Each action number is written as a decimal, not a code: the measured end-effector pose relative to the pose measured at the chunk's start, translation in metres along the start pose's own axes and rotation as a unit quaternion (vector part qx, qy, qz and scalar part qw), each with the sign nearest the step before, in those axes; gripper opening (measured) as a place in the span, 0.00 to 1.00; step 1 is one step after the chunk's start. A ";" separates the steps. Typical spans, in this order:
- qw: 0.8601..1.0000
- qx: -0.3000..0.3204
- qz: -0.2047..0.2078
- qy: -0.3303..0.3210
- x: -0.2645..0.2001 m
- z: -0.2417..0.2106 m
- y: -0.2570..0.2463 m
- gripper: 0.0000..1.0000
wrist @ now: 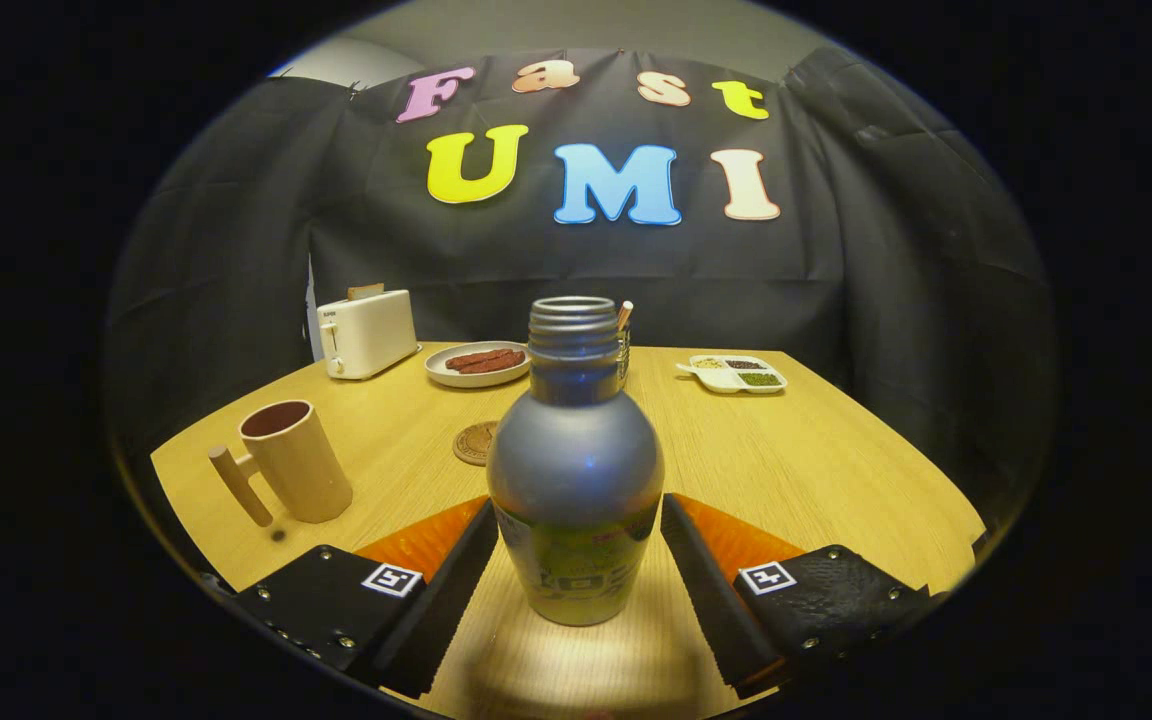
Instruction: Take the bottle from table, then pour the juice into the cup, finally place the bottle on the coaster
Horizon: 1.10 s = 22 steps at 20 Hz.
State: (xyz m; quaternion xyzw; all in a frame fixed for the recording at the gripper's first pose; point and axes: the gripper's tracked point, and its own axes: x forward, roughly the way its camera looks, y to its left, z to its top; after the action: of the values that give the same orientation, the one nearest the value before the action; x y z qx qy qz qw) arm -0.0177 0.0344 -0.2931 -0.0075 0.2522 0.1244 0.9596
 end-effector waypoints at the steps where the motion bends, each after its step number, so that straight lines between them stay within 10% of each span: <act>1: 1.000 -0.001 0.000 0.004 0.002 -0.002 -0.001 1.00; 22: 0.997 -0.052 0.008 0.051 0.008 -0.001 0.012 0.73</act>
State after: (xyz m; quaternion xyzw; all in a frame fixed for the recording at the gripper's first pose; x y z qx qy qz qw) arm -0.0143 0.0477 -0.2972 -0.0614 0.2938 0.1447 0.9429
